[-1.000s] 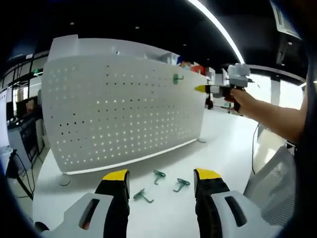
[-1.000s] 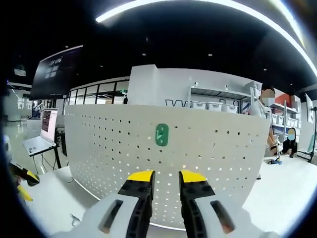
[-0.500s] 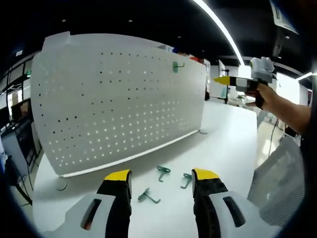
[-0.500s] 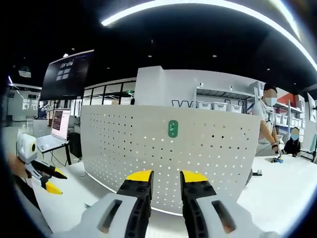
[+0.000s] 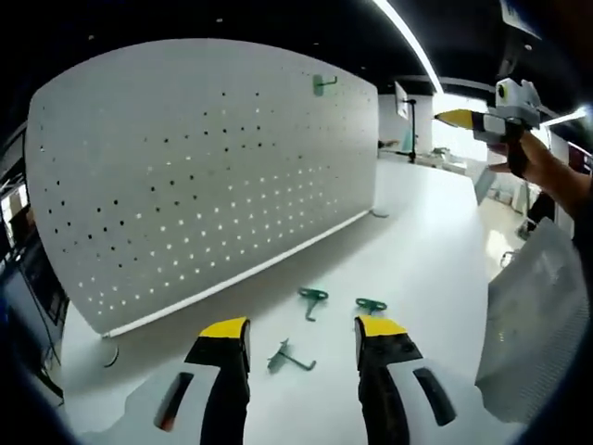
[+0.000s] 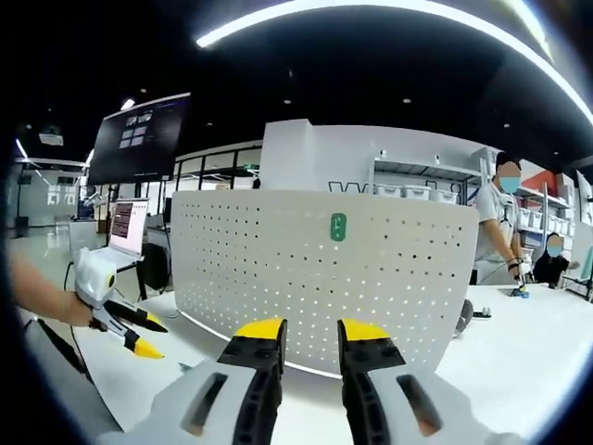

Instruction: Insert the hook assembly into the mounting plate slot until the hook locks in place.

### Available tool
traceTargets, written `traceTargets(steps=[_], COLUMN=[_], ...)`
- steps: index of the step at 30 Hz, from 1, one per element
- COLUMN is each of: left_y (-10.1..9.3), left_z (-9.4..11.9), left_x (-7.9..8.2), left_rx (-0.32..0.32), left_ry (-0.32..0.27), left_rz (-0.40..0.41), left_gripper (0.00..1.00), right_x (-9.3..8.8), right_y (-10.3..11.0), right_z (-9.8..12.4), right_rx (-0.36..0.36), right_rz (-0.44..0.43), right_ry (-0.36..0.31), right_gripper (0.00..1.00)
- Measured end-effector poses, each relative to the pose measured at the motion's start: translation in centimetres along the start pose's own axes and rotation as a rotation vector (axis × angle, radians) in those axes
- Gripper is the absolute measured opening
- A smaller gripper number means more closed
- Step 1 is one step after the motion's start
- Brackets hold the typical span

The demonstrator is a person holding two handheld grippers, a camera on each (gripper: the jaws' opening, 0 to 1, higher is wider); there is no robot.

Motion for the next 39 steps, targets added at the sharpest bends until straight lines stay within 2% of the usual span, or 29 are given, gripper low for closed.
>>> traceTargets(steps=[8,17,39], left_y=[0.7,1.2,1.5], left_z=[-2.2,-4.1,-6.7], left_x=[-1.2,-2.2,-3.6], left_rx=[-0.027,-0.029,-0.068], left_ry=[0.081,0.147,0.242], left_rz=[-0.058,-0.094,-0.170], left_gripper=[0.37,0.30,0.15], right_x=[-0.7,-1.0,-2.1], right_y=[0.2,-0.3,-1.1], right_z=[0.8,1.2,1.3], right_rx=[0.000,-0.019,-0.043], right_rz=[-0.009,-0.010,0.000], right_ry=[0.015,0.026,0.063], right_gripper=[0.21,0.21,0.21])
Point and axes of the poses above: the point that each gripper's makers call its tool centre point, and the gripper's own axes: z roughly backward along the fingers, y roughly to its left, x roughly out of its top, the point moved 6 cm from there along z, roughly backward along the fingers, and after that the axes turned 5 degrees about -x, right-handed, at the moved point
